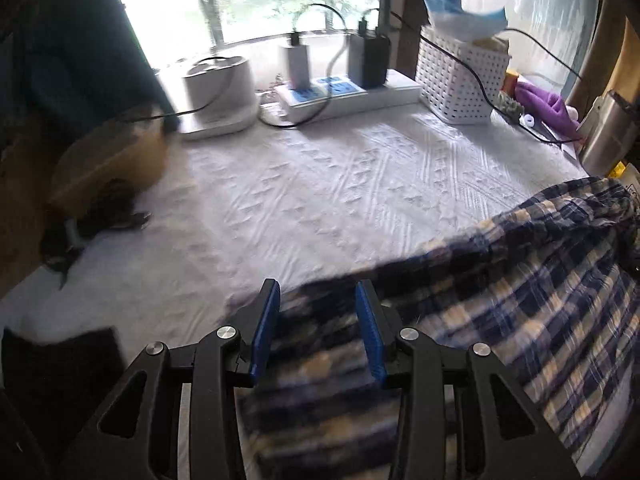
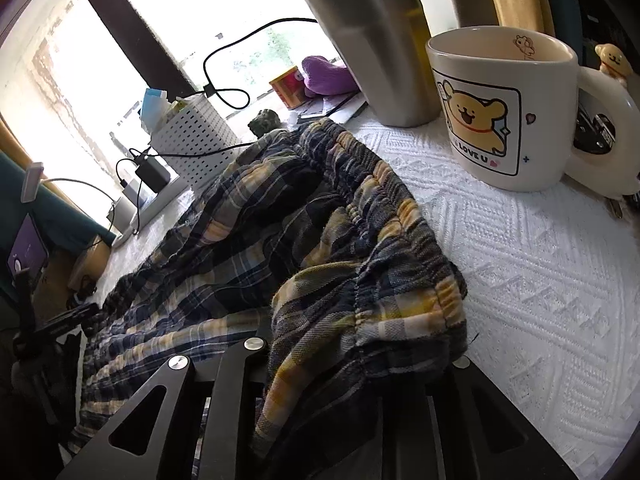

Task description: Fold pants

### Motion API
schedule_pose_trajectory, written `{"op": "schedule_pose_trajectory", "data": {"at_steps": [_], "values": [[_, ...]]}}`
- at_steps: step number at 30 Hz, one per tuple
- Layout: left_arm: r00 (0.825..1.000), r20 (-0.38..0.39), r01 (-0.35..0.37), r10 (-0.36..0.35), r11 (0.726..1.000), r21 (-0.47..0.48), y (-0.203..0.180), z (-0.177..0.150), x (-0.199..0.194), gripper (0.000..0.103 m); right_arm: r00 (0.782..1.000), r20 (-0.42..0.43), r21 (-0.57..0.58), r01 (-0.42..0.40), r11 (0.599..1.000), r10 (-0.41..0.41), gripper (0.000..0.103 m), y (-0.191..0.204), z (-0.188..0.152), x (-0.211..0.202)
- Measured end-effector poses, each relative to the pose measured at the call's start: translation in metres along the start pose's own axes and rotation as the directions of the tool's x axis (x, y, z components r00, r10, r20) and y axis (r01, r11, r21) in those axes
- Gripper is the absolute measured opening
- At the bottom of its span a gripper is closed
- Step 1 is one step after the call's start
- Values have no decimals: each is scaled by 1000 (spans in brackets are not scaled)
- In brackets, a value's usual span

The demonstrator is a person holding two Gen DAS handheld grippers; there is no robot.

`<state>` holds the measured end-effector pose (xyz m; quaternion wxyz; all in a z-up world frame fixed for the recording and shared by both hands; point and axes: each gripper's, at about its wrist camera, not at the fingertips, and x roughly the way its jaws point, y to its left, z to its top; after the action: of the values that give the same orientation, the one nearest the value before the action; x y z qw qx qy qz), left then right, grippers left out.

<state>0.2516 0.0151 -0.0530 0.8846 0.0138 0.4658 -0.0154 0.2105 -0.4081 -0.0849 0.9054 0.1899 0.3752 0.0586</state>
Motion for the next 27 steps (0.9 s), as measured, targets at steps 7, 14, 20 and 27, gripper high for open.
{"op": "schedule_pose_trajectory", "data": {"at_steps": [7, 14, 20, 27], "values": [[998, -61, 26, -31, 997, -79, 25, -46, -20, 39, 1000, 9, -29, -23, 999, 23, 89, 8, 4, -1], [988, -77, 114, -131, 976, -188, 34, -92, -38, 39, 999, 35, 20, 2, 1000, -3, 97, 1, 6, -8], [992, -31, 117, -124, 980, -158, 23, -103, -42, 32, 999, 51, 60, -15, 998, 12, 79, -4, 6, -8], [996, -10, 83, -85, 990, -118, 23, -102, -37, 0, 999, 34, 50, -27, 998, 25, 55, -3, -3, -9]]}}
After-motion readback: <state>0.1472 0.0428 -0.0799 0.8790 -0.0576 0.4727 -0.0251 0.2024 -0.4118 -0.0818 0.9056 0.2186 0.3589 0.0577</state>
